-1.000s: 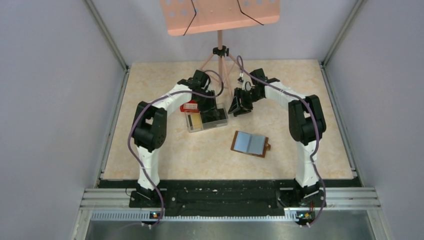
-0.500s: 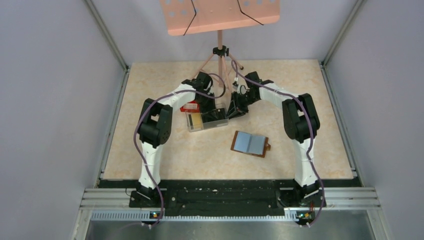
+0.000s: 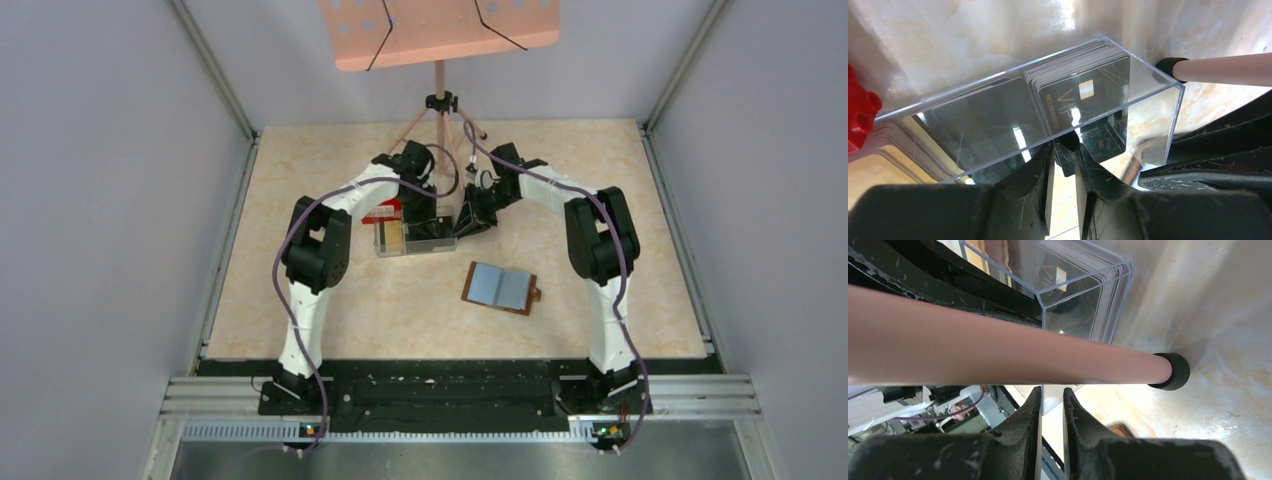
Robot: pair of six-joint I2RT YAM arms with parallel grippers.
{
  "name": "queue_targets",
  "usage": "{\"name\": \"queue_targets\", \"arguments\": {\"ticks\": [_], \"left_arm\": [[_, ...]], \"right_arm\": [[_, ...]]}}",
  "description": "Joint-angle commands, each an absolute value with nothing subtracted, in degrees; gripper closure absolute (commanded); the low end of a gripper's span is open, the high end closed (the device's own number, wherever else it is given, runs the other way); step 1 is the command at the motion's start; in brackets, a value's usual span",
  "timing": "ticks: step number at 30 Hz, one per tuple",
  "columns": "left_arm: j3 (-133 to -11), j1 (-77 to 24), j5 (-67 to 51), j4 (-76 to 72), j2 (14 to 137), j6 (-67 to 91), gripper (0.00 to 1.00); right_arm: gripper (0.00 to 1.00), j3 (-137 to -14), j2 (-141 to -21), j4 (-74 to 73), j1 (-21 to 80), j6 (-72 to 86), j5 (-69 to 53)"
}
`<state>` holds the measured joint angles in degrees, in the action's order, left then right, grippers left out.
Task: Put the credit cards into the card holder
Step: Pick up the credit card from the storage box.
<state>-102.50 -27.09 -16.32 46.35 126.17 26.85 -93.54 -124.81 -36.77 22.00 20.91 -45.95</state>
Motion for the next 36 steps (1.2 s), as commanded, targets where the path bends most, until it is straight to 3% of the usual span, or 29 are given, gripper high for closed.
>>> {"name": "queue_targets", "arguments": {"ticks": [1, 10, 14, 25, 36], "left_arm": [[-104.9, -28.1, -14.2, 49.0, 126.5, 23.7, 0.76], [-106.6, -28.1, -13.6, 50.7, 125.7, 22.6, 0.95], [-106.8, -28.3, -15.8, 49.9, 125.2, 23.0, 0.99], [-107.1, -28.1, -21.3, 46.4, 122.6, 25.1, 0.99], [-105.2, -27.3, -26.8, 43.1, 120.6, 27.7, 0.87]], "right_arm": [[1.0, -94.9, -123.3, -35.1, 23.9, 21.5, -51.2], [1.0, -94.4, -122.3, -35.1, 24.3, 21.7, -51.2], [1.0, -94.4, -122.3, -35.2, 24.4, 21.7, -51.1], [1.0, -93.9, -121.8, -35.1, 24.3, 21.8, -50.5], [1.0, -93.7, -121.6, -35.1, 24.4, 22.0, -50.1]]}}
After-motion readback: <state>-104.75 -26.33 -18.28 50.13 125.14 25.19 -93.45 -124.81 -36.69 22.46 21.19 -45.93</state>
